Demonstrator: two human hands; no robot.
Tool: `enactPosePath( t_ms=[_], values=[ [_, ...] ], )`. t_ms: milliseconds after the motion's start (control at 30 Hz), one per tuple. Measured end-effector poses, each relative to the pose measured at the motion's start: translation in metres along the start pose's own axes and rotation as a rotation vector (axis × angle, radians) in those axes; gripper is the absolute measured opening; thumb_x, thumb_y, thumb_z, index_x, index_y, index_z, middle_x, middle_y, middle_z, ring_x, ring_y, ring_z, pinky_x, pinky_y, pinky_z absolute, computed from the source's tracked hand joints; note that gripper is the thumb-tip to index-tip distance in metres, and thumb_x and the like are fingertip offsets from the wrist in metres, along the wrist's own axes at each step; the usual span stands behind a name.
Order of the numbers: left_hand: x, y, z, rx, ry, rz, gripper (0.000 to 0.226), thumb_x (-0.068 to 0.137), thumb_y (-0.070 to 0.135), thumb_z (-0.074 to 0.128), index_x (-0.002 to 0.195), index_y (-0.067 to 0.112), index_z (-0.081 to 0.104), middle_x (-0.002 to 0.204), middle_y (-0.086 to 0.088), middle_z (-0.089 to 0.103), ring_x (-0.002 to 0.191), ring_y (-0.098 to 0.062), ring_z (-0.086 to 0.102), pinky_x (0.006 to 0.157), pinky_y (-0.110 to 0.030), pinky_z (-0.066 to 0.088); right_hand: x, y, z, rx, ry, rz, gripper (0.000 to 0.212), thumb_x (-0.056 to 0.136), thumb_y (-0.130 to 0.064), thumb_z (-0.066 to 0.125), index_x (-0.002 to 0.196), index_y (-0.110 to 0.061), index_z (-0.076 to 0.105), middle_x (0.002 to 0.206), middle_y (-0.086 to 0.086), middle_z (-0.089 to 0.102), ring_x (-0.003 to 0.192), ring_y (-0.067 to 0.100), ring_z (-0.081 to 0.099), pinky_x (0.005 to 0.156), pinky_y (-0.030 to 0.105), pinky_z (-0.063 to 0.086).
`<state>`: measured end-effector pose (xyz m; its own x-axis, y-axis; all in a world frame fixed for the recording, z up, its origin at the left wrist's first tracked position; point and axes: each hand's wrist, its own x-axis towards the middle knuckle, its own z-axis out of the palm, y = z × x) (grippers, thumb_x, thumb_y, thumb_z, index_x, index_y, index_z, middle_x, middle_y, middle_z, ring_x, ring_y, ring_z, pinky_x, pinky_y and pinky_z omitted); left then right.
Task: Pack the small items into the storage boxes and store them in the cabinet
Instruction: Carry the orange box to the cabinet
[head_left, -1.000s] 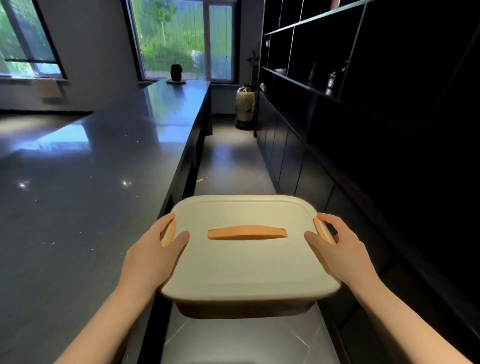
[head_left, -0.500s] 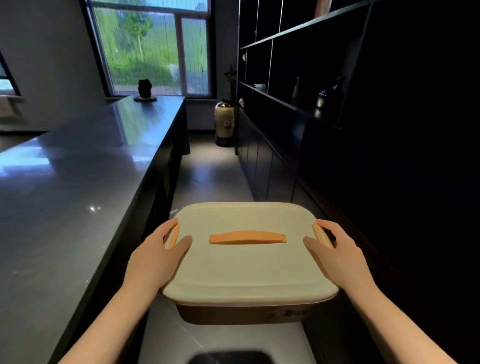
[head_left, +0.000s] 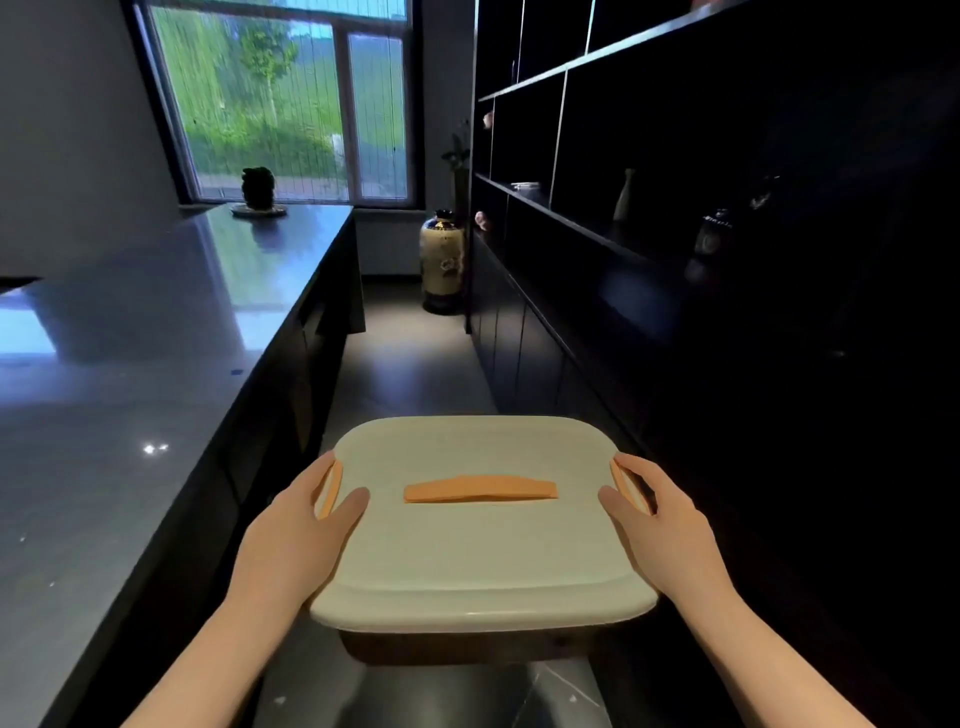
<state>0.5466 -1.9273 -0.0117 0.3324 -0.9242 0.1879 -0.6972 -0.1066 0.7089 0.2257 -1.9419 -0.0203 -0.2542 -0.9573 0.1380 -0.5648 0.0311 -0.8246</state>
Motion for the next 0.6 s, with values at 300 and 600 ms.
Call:
enactPosePath(
  t_ms=[300,600],
  values=[
    [0.229,-0.001,0.061,-0.02,-0.07,0.04,0.055,0.082,0.05,0.059,0.132,0.039,0.04,0.114,0.006,0.062,0.103,-0.024,0.059,0.078,-0.034,0.042,0.178,-0.017,0.096,0.15,0.067,0.14,0.032,0.089,-0.04,0.058,0.117,-0.055,0.051,0.098,-0.023,0.059,0.087,-0.001,0.056,0.064,0.021,0.042],
    [0.427,0.022,0.162,-0.006,-0.121,0.057,0.057,0.081,0.05,0.061,0.132,0.038,0.04,0.122,0.003,0.061,0.11,-0.025,0.056,0.085,-0.036,0.044,0.38,-0.004,0.152,0.071,0.159,0.136,0.035,0.087,-0.042,0.058,0.12,-0.051,0.05,0.097,-0.023,0.056,0.089,0.007,0.055,0.071,0.032,0.045]
  ],
)
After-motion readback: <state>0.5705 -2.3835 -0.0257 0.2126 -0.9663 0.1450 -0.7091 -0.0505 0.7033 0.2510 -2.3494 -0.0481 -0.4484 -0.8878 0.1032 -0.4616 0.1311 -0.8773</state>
